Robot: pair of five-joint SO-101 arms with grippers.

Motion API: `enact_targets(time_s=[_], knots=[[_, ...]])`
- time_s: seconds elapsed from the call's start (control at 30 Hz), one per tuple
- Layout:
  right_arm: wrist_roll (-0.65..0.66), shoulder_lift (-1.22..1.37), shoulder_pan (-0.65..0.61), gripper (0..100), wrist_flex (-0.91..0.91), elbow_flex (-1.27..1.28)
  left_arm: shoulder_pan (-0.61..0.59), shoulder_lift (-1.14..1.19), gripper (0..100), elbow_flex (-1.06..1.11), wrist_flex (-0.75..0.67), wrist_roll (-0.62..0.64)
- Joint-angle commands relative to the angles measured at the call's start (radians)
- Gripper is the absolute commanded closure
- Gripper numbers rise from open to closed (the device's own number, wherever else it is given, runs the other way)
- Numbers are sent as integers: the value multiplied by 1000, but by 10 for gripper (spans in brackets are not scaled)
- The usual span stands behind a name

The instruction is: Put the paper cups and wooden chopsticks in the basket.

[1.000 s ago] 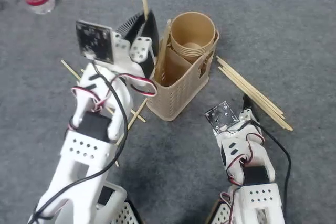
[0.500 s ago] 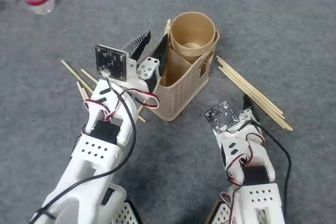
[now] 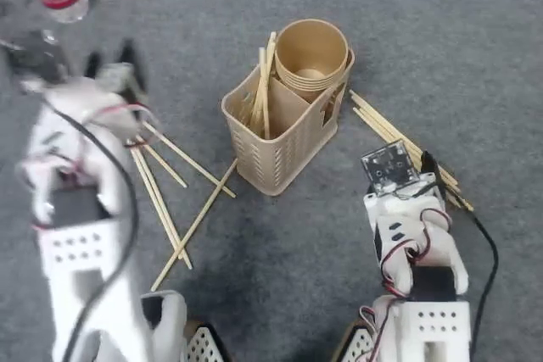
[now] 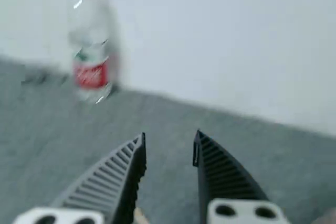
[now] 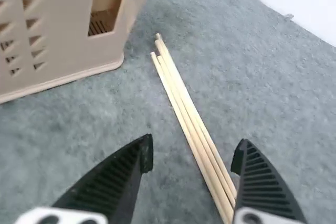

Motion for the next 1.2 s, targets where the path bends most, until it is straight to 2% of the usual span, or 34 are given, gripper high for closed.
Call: enact_targets(time_s=[0.0, 0.17, 0.4, 0.47, 0.63, 0.83, 0.97, 1.17], knots=[[-14, 81, 7, 746, 114, -218, -120, 235, 859, -255, 304, -57], [-12, 341, 12, 746, 286, -532, -130, 503, 859, -401, 453, -68], [-5, 771, 145, 746, 429, -927, -130, 707, 859, -438, 404, -74], [38, 892, 159, 746, 424, -985, -130, 763, 859, -438, 390, -74], [239, 1178, 177, 746, 383, -1074, -130, 919, 863, -441, 327, -69], [377, 1422, 266, 746, 222, -1123, -132, 1080, 863, -466, 233, -66], [439, 1557, 286, 746, 193, -1160, -146, 1183, 863, -570, 290, -66], [442, 1727, 278, 746, 183, -1254, -172, 1350, 863, -788, 425, -66]])
